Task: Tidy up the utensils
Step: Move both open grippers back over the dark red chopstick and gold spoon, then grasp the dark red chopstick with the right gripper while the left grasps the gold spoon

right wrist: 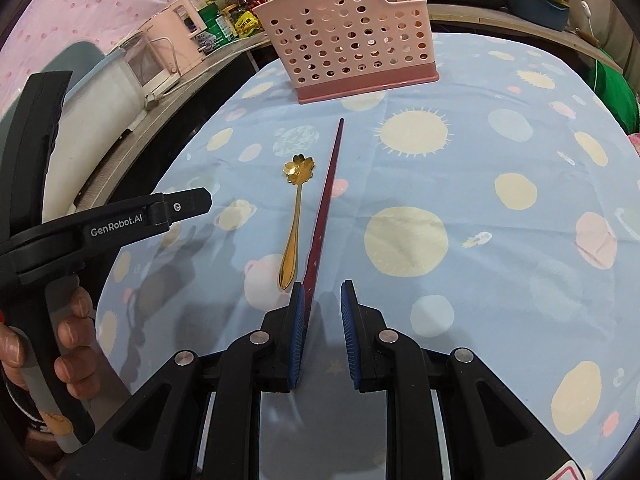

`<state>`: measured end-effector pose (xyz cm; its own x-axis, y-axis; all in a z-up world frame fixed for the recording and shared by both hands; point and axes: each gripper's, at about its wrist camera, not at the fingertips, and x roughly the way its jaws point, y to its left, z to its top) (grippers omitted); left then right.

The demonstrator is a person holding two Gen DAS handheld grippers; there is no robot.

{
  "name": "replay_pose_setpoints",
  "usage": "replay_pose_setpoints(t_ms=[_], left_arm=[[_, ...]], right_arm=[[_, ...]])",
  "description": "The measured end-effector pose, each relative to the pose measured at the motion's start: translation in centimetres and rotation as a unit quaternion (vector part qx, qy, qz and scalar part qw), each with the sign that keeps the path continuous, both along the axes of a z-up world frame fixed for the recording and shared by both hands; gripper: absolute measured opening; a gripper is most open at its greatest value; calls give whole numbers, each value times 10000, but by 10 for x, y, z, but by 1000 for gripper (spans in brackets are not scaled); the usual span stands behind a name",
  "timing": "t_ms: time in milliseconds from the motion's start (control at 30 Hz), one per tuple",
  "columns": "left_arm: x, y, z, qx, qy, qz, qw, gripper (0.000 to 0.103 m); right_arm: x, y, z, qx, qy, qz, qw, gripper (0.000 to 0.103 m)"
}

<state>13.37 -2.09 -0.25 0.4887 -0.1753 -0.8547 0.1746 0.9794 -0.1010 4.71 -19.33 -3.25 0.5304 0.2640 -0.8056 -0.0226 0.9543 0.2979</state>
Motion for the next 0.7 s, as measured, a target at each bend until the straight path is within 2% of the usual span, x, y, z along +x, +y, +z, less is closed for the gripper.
replay_pose_setpoints(t_ms=[400,533,700], left_arm=[[-9,6,-11,26,173,30,9998,49],[-11,5,-13,1,221,13,9998,49],[-13,0,-15,9,244,-53,9997,49]], right_arm=[[-3,20,-11,-265,22,145,9995,19],[-3,19,-12,-421,11,64,9991,8],[-4,9,-12,-345,13,-87,9994,7]])
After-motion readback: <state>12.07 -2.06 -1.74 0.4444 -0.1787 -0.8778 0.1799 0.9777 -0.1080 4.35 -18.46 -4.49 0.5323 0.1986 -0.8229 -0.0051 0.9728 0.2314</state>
